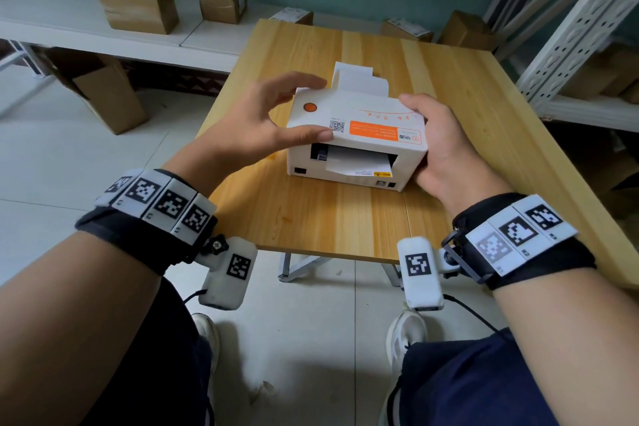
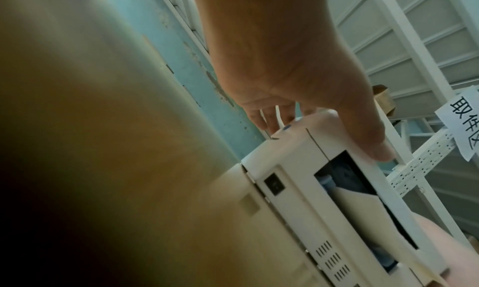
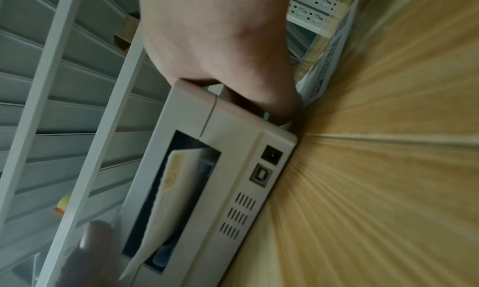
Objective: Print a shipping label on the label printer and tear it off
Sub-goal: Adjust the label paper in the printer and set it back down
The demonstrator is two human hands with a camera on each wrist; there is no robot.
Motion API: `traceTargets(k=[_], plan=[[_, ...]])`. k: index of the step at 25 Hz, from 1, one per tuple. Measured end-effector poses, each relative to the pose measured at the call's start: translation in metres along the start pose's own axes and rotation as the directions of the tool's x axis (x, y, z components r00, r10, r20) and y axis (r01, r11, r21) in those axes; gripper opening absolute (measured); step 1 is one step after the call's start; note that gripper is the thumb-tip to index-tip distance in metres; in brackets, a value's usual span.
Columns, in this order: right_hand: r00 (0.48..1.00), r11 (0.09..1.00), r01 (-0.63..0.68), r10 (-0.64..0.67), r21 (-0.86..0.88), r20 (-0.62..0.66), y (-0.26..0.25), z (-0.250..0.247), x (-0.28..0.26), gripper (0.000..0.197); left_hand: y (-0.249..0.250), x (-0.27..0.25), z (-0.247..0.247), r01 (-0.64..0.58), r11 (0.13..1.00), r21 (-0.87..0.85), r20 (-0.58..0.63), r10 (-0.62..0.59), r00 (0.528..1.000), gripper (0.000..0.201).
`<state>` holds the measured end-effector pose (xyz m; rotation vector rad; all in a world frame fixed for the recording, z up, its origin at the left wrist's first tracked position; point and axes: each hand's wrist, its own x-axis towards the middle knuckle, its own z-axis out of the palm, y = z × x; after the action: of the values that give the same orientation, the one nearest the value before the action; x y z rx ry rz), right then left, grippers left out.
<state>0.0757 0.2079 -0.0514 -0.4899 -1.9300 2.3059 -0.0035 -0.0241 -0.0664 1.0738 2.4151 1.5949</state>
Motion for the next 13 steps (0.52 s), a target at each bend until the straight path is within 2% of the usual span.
traceTargets(k=[5,8,13], plan=[[1.000,1.000,-0.003,0.003,0.012,-0.009,0.0026,-0.0002,0.0016,0.028,0.0016,-0.0030,0.0003,-0.002,0.999,-0.038,0.072,0.005,0.997,0.083],[1.000,1.000,0.001,-0.001,-0.006,-0.014,0.0030,-0.0008,0.0029,0.037,0.0015,-0.0009,-0.0013,-0.004,0.999,-0.033,0.069,0.006,0.998,0.082],[1.000,1.000,0.012,-0.012,-0.001,-0.016,0.0030,-0.0010,0.0022,0.026,0.0010,0.0025,-0.0049,0.012,0.999,-0.047,0.097,-0.007,0.995,0.084]])
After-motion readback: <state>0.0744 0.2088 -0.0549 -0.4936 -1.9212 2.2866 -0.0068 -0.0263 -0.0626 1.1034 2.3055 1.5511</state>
